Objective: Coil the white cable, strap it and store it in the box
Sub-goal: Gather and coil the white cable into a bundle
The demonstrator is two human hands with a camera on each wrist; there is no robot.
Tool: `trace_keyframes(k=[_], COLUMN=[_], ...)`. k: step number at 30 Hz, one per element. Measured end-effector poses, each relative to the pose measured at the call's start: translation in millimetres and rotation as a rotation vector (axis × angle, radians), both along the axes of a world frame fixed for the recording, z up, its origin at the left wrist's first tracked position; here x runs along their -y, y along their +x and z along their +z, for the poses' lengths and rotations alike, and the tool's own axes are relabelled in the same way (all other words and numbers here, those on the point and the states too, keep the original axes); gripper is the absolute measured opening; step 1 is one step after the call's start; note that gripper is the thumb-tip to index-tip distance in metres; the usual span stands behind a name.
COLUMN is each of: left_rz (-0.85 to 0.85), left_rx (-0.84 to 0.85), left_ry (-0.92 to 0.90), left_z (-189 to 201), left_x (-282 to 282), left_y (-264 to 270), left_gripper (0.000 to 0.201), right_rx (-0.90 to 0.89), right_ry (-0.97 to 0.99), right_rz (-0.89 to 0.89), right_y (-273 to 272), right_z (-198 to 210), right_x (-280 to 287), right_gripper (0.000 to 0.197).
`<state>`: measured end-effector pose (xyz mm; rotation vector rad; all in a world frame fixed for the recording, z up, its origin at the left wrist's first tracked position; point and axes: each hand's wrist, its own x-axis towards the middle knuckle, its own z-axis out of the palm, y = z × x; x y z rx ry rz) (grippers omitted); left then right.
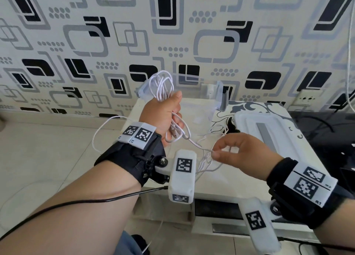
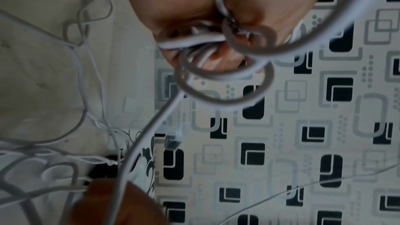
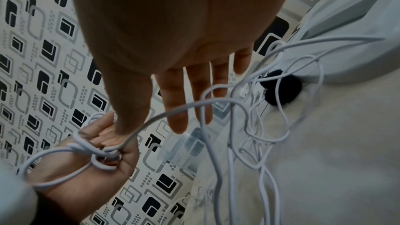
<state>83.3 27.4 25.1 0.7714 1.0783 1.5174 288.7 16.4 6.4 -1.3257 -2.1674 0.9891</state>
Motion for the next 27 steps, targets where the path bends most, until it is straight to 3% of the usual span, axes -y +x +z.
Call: trace_keyframes(k=[3, 9, 21, 27], left_rz=[0.024, 0.04, 0.047, 0.066], left_rx=[0.025, 0.068, 0.175, 0.153], left_ry=[-0.006, -0.019, -0.042, -0.035], left_z=[2.9, 5.6, 5.1, 6.3], left_x=[-0.5, 0.8, 8.2, 8.6], left_y=[-8.1, -16.3, -26.4, -27.4], left_gripper=[0.039, 0.038, 0.035, 0.033], right_rx=[0.059, 0.052, -0.066, -0.076], right_ry=[0.072, 0.191, 0.179, 0.405], right_rz=[0.023, -0.176, -0.317, -0.344], right_y=[0.7, 3.1, 4.8, 2.4], right_z=[-2.0, -8.4, -5.0, -2.0], right_x=[0.0, -4.4, -5.4, -7.1], right_gripper=[0.01, 0.016, 0.01, 0.011])
